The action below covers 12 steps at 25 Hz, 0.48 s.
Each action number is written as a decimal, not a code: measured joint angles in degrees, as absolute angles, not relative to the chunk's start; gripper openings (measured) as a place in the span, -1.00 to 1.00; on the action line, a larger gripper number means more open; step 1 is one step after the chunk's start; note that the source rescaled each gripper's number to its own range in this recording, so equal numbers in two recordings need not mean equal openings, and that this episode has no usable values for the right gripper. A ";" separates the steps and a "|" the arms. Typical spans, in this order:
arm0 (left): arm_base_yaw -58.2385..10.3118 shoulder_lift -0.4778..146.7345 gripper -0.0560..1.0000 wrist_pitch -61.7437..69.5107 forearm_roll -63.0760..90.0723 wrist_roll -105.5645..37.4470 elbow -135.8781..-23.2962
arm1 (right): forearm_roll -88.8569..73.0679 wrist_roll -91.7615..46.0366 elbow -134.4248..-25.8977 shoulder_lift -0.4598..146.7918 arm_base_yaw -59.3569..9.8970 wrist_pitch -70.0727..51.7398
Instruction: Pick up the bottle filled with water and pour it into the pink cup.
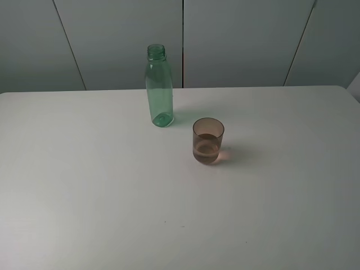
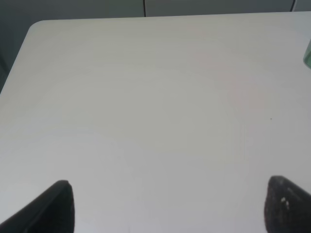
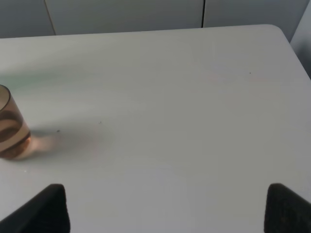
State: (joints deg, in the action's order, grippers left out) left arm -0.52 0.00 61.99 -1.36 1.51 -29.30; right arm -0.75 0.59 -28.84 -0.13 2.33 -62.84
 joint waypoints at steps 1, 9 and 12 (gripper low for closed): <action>-0.52 0.00 1.00 61.99 -1.36 1.51 -29.30 | -0.75 0.59 -28.84 -0.13 2.33 -62.84; -0.52 0.00 1.00 61.99 -1.36 1.51 -29.30 | -0.75 0.59 -28.84 -0.13 2.33 -62.84; -0.52 0.00 1.00 61.99 -1.36 1.51 -29.30 | -0.75 0.59 -28.84 -0.13 2.33 -62.84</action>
